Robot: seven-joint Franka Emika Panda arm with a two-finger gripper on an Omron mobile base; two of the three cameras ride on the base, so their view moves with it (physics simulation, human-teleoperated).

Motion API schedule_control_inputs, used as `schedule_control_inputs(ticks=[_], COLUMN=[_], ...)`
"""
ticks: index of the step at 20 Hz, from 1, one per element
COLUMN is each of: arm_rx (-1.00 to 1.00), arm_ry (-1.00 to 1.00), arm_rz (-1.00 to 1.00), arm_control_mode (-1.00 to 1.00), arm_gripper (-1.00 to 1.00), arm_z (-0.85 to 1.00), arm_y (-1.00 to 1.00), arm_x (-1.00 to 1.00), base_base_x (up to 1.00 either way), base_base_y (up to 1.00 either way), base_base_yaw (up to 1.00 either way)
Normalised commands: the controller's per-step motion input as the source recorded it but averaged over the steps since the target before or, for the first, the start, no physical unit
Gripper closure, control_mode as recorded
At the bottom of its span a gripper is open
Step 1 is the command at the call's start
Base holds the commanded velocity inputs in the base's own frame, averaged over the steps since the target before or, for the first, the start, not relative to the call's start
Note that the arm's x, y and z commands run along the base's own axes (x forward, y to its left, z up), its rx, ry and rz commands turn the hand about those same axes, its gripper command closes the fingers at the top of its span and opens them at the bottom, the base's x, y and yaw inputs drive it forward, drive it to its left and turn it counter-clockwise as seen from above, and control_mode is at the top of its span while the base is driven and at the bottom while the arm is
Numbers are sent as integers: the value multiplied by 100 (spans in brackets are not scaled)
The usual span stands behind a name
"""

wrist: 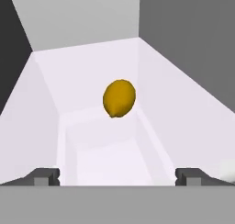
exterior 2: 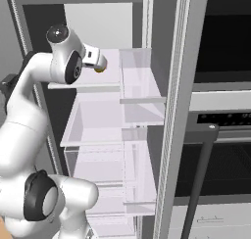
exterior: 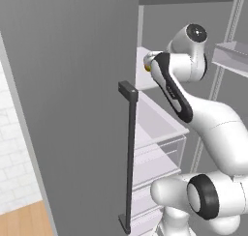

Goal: Place one lemon and one fish in each tupperware on the nearby counter, to pack two identical lunches.

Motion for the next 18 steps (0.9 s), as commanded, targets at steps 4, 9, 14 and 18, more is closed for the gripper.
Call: schedule_control_inputs(ticks=[4,9,14,18], arm_rx=[0,0,0,0], arm_ry=[0,0,0,0], arm_rz=[0,0,0,0], arm_control_mode=[-100,-100,-100,-100], arm_gripper=[-100,-100,-100,-100], arm_z=[-19,-27,-13,-4], arm_y=[-6,0,0,0], arm_x=[52,50,53,45], base_base_x=[0,0,0,0], base_base_y=[0,0,0,0], base_base_yaw=[0,0,0,0])
